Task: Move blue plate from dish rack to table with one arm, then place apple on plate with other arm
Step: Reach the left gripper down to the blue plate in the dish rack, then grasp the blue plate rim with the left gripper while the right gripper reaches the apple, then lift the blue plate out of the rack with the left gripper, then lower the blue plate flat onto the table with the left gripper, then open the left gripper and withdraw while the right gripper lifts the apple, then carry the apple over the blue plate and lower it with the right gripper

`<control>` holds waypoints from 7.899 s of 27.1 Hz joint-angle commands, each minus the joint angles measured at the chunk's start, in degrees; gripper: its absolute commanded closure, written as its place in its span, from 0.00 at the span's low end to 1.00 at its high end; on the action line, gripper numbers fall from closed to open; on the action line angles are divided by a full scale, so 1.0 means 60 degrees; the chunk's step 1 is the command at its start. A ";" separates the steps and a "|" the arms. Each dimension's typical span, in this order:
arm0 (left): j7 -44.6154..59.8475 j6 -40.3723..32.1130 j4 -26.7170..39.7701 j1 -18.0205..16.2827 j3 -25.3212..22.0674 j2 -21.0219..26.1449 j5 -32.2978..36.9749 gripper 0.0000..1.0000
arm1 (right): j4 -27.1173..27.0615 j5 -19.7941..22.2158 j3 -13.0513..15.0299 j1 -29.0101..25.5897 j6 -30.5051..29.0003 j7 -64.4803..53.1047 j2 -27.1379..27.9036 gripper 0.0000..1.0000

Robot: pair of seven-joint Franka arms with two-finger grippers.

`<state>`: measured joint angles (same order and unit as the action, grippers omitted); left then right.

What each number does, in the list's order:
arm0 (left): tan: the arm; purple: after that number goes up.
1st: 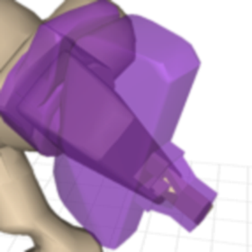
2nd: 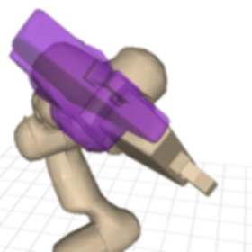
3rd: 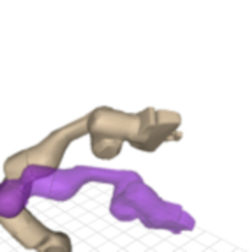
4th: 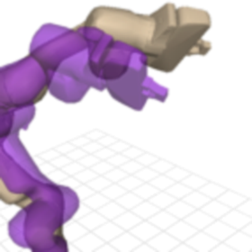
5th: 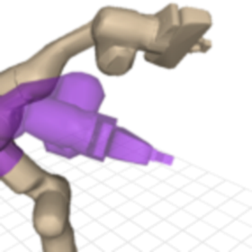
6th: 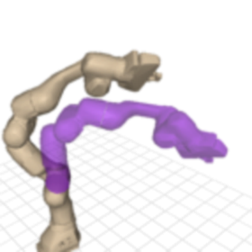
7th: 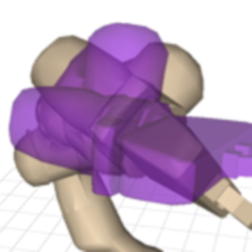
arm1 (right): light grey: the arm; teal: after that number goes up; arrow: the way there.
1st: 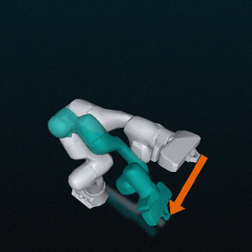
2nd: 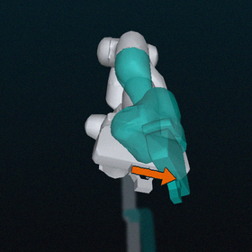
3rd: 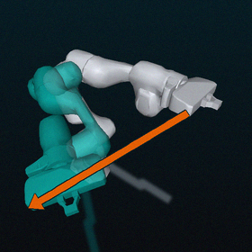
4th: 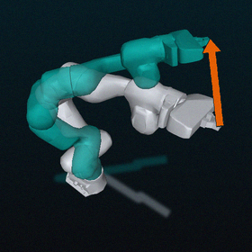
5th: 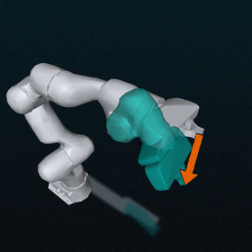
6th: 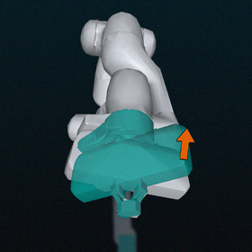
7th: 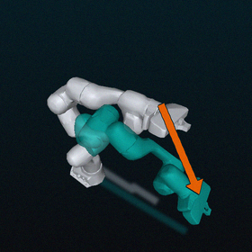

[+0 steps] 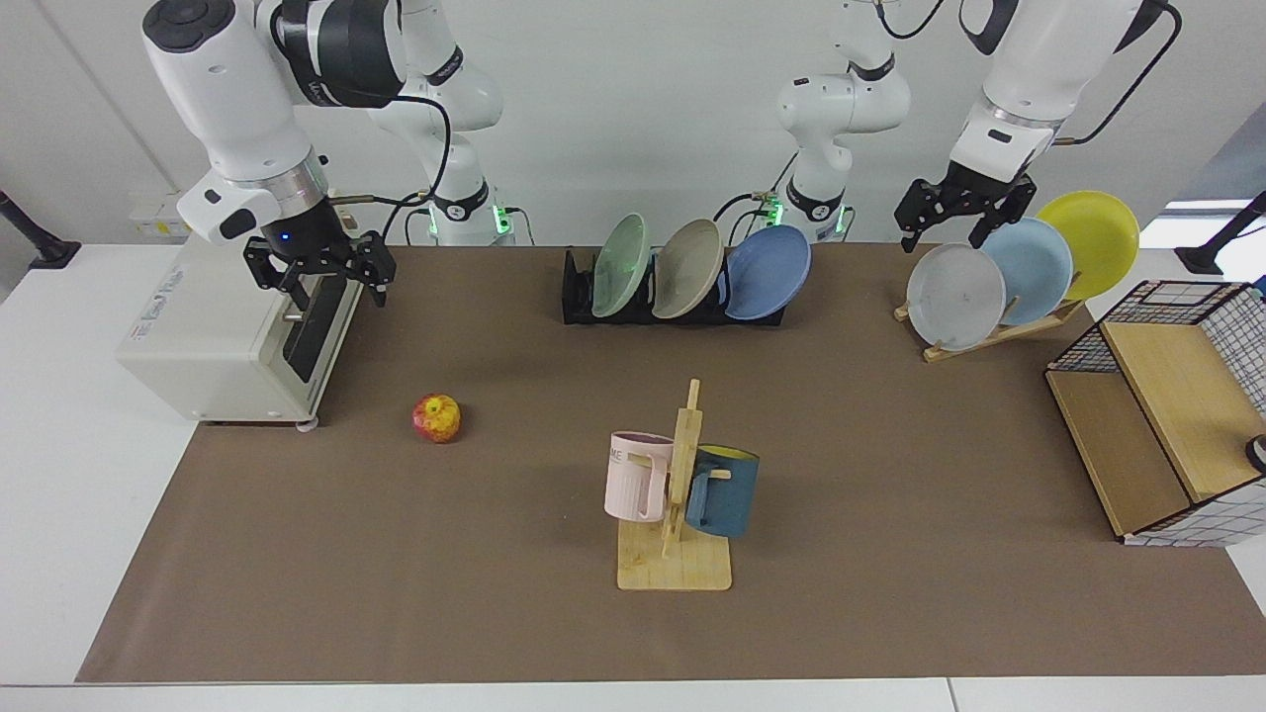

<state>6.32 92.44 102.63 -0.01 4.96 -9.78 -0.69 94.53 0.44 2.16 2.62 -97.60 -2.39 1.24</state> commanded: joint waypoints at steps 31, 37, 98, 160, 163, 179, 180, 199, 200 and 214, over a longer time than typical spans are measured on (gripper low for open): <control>0.2520 0.1762 0.5804 0.0514 0.3011 -0.2501 0.1083 0.00 | 0.1836 0.0088 -0.0082 0.0178 -0.2598 -0.0027 0.0363 0.00; 0.2769 0.1967 0.6112 0.0529 0.3099 -0.2472 0.0892 0.00 | 0.1925 0.0073 -0.0082 0.0178 -0.3346 0.0061 0.1228 0.00; 0.1964 0.0151 0.2132 -0.0730 0.3422 -0.0366 0.2035 1.00 | 0.3361 0.0264 -0.0067 0.0750 -0.5427 0.0954 0.2928 0.84; 0.2374 0.6816 0.3036 0.0236 0.3510 0.3241 -0.2653 0.00 | 0.1515 -0.0132 -0.0082 0.1028 -0.2087 0.0969 0.1243 1.00; 0.2286 0.6670 0.3007 0.0133 0.3437 0.3241 -0.2580 0.00 | 0.1544 -0.0190 -0.0097 0.1144 -0.2131 0.1027 0.1258 1.00; 0.1220 0.2762 0.1192 -0.0701 0.2280 0.1895 -0.0617 0.00 | 0.1735 -0.0278 -0.0082 0.3062 -0.3083 0.3735 0.1580 1.00; 0.0839 0.2454 0.1045 -0.0687 0.2091 0.1806 -0.0617 0.00 | 0.1691 -0.0278 -0.0082 0.3238 -0.3098 0.3984 0.1624 1.00; -0.1859 0.0385 -0.0128 -0.0702 -0.0152 0.0722 -0.0734 0.00 | 0.0680 -0.0658 -0.0082 0.5950 -0.4136 0.8380 0.3499 1.00; -0.1860 0.0385 -0.0128 -0.0702 -0.0182 0.0678 -0.0719 0.00 | 0.0694 -0.0717 -0.0082 0.5993 -0.4399 0.8512 0.3543 1.00; -0.1757 0.0473 -0.0128 -0.0541 -0.0050 0.0487 -0.0602 0.00 | 0.1924 -0.0732 -0.0082 0.6214 -0.5691 0.8865 0.3837 1.00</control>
<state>-4.25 95.92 102.06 -3.85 4.73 -6.60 -5.16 102.29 -3.30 1.48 40.04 -129.46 49.74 25.59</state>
